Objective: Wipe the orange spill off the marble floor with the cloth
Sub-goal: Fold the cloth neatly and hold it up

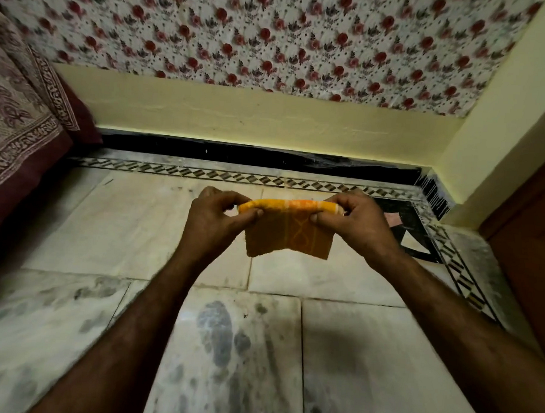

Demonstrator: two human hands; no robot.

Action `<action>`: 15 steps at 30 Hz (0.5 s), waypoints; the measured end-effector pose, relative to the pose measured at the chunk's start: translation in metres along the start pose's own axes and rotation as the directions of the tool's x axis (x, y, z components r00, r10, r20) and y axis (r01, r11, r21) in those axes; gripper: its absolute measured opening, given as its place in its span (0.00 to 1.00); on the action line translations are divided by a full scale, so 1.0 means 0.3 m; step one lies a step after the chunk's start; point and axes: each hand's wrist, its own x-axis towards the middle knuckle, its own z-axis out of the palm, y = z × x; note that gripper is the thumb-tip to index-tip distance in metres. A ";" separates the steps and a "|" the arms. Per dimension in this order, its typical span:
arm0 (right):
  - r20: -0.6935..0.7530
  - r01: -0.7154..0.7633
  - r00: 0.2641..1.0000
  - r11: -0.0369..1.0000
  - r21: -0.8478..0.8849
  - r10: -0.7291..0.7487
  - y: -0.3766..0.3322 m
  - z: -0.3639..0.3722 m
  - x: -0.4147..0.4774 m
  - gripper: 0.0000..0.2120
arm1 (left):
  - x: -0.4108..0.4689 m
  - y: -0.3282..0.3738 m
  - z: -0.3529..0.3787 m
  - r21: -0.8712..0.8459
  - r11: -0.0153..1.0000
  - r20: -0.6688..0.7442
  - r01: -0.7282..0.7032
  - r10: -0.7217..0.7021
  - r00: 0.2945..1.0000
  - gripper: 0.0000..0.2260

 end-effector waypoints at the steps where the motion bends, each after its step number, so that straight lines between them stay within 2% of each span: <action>1: -0.002 -0.037 0.999 0.994 0.103 0.037 -0.004 -0.003 -0.001 0.09 | 0.004 0.000 -0.002 -0.076 0.997 0.028 0.014 -0.012 1.000 0.07; 3: 0.026 -0.119 0.993 0.934 0.338 0.117 -0.018 0.008 -0.009 0.09 | 0.004 0.021 0.007 -0.254 0.965 0.084 0.063 -0.043 0.995 0.12; 5: 0.056 -0.169 0.985 0.869 0.465 0.161 -0.030 0.028 -0.021 0.10 | -0.008 0.061 0.029 -0.361 0.931 0.089 0.060 -0.029 0.996 0.13; 10: 0.070 -0.142 0.990 0.871 0.470 0.123 -0.058 0.029 -0.028 0.14 | -0.022 0.107 0.039 -0.491 0.868 -0.036 0.077 -0.108 0.994 0.09; 12: 0.063 -0.166 0.985 0.815 0.556 0.158 -0.066 0.026 -0.033 0.12 | -0.018 0.114 0.038 -0.458 0.888 -0.062 0.029 -0.065 0.996 0.06; 15: 0.152 -0.262 0.963 0.649 0.714 0.222 -0.084 0.019 -0.038 0.11 | -0.006 0.122 0.044 -0.490 0.872 -0.057 -0.011 -0.019 0.998 0.02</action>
